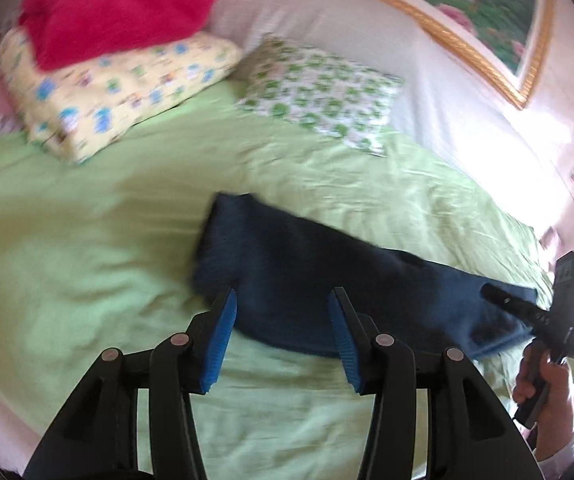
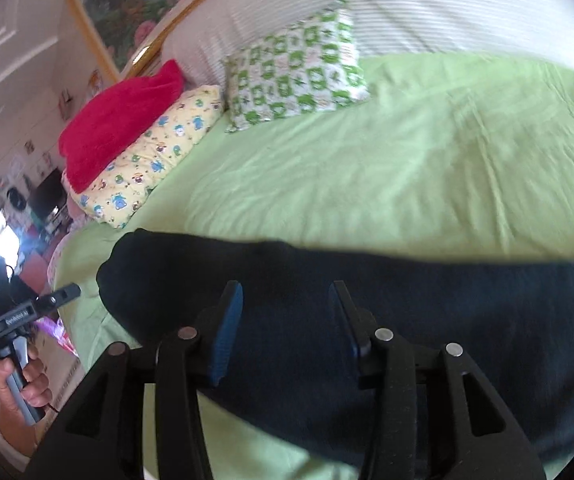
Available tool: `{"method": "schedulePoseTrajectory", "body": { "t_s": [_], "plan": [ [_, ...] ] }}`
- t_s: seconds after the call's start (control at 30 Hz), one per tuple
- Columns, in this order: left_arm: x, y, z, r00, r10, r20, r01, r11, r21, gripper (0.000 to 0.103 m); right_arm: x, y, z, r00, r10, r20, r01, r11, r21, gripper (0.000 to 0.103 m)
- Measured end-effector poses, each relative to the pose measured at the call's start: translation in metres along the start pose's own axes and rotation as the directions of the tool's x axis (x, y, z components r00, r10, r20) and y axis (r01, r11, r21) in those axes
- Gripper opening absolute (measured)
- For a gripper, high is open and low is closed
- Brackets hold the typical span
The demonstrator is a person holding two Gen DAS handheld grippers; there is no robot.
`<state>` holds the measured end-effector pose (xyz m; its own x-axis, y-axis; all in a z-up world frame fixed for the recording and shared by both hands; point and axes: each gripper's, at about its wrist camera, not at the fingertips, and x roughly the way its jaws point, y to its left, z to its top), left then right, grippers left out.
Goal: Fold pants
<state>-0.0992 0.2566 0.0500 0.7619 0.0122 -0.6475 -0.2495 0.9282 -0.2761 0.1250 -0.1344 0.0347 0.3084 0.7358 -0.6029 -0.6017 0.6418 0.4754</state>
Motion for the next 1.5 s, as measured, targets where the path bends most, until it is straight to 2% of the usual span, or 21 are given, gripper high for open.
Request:
{"method": "schedulePoseTrajectory", "body": {
  "t_s": [0.13, 0.2, 0.33, 0.57, 0.77, 1.1, 1.37, 1.5],
  "plan": [
    [0.010, -0.039, 0.004, 0.998, -0.059, -0.014, 0.060, 0.996, 0.064, 0.053, -0.027, -0.015, -0.018, 0.999, -0.024, 0.023, 0.022, 0.997, 0.075, 0.046],
    [0.016, -0.056, 0.002, 0.995, -0.090, -0.037, 0.093, 0.992, 0.087, 0.058, -0.040, -0.021, -0.024, 0.998, -0.043, 0.044, 0.039, 0.995, 0.091, 0.046],
    [0.035, -0.089, 0.000, 0.986, -0.146, -0.082, 0.156, 0.979, 0.132, 0.058, -0.072, -0.041, -0.041, 0.992, -0.087, 0.093, 0.070, 0.982, 0.175, 0.052],
    [0.061, -0.163, -0.005, 0.960, -0.230, -0.158, 0.263, 0.933, 0.244, 0.059, -0.128, -0.080, -0.062, 0.969, -0.183, 0.165, 0.128, 0.947, 0.296, 0.054],
    [0.081, -0.221, -0.009, 0.930, -0.293, -0.222, 0.352, 0.883, 0.311, 0.063, -0.155, -0.116, -0.076, 0.952, -0.245, 0.183, 0.154, 0.902, 0.404, 0.054],
    [0.104, -0.287, -0.014, 0.900, -0.318, -0.297, 0.420, 0.813, 0.402, 0.067, -0.182, -0.153, -0.092, 0.929, -0.305, 0.210, 0.168, 0.852, 0.495, 0.054],
    [0.121, -0.322, -0.011, 0.878, -0.328, -0.347, 0.462, 0.768, 0.442, 0.068, -0.195, -0.174, -0.098, 0.916, -0.332, 0.224, 0.157, 0.811, 0.563, 0.055],
    [0.130, -0.342, -0.006, 0.870, -0.333, -0.364, 0.479, 0.746, 0.462, 0.069, -0.199, -0.188, -0.097, 0.909, -0.340, 0.240, 0.123, 0.771, 0.625, 0.063]
  ]
}}
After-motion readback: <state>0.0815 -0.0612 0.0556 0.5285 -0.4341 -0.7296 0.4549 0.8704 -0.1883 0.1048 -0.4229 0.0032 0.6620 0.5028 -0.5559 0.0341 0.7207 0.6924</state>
